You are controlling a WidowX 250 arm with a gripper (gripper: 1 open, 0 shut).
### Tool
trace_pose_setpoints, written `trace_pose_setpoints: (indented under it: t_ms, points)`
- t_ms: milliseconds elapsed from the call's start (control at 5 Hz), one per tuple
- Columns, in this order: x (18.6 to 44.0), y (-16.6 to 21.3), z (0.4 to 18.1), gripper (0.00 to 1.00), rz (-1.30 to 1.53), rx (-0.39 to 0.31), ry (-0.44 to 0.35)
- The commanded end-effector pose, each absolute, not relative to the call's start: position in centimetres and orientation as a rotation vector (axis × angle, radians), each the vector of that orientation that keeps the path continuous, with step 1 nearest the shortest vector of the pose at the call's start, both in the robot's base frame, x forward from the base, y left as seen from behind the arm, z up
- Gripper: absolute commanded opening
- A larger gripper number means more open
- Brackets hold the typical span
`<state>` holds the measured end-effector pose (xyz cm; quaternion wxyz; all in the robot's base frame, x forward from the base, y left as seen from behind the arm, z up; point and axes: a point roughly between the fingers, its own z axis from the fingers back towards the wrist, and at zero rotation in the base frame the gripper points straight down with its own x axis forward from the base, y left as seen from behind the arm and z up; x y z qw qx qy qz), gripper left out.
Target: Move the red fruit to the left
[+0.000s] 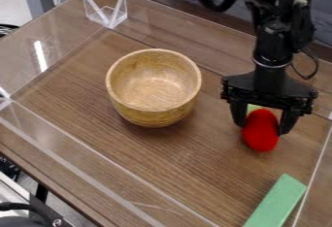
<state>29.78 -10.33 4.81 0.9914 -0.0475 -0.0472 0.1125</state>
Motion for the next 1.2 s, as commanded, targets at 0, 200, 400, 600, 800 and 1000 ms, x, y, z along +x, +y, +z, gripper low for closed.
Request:
trace_pose_setpoints:
  t_ms: [0, 200, 400, 600, 800, 1000]
  points:
    - [30.1, -10.9, 5.8, 0.0, 0.232, -0.11, -0.141]
    - [30.1, -10.2, 6.8, 0.0, 0.221, -0.117, -0.149]
    - [30.1, -9.3, 8.6, 0.0, 0.213, -0.134, -0.168]
    - [30.7, -7.3, 11.4, 0.0, 0.244, -0.146, -0.201]
    - [31.3, -4.6, 13.9, 0.0, 0.282, -0.15, -0.222]
    - [31.6, -1.0, 14.8, 0.0, 0.325, -0.135, -0.236]
